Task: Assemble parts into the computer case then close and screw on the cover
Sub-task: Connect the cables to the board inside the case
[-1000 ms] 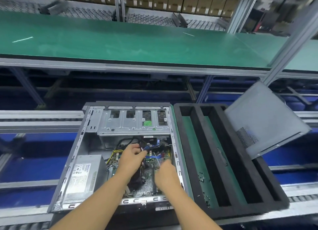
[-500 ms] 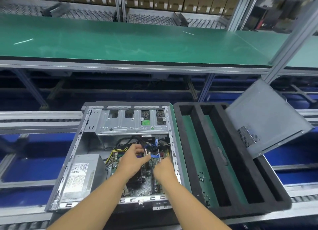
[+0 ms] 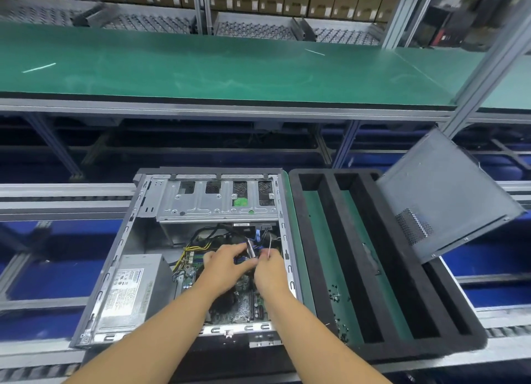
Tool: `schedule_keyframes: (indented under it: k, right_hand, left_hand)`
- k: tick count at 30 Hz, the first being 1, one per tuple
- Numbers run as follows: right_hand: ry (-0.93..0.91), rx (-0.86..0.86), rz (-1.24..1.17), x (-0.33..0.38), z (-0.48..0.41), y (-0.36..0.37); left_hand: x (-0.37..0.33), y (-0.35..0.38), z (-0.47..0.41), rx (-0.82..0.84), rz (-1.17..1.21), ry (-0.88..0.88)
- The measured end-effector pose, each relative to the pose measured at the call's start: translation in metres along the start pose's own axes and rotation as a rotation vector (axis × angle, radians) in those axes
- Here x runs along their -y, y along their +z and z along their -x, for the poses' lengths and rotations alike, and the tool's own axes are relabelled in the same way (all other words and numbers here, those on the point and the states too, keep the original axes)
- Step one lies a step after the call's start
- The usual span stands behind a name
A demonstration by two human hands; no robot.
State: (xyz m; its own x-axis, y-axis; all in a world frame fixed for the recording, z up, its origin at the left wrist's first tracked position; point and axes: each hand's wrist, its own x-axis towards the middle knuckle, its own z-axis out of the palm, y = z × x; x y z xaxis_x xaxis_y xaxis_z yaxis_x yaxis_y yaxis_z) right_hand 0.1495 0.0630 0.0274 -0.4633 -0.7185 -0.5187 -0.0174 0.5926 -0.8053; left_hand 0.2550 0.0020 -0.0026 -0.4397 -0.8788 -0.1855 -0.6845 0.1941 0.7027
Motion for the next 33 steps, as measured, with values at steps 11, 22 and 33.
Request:
schedule_keyframes:
  k: [11, 22, 33]
  right_hand:
    - [-0.051, -0.037, 0.090, -0.0007, 0.0006, -0.0016]
    - [0.053, -0.038, 0.133, 0.0031, 0.0045, 0.0004]
    - [0.123, -0.006, 0.036, 0.0061, 0.0024, -0.0012]
  left_hand:
    - [-0.0029, -0.0060, -0.0002, -0.068, 0.405, -0.041]
    - [-0.0011, -0.0043, -0.0007, 0.006, 0.711, -0.070]
    - [-0.0036, -0.0030, -0.0061, 0.082, 0.915, -0.189]
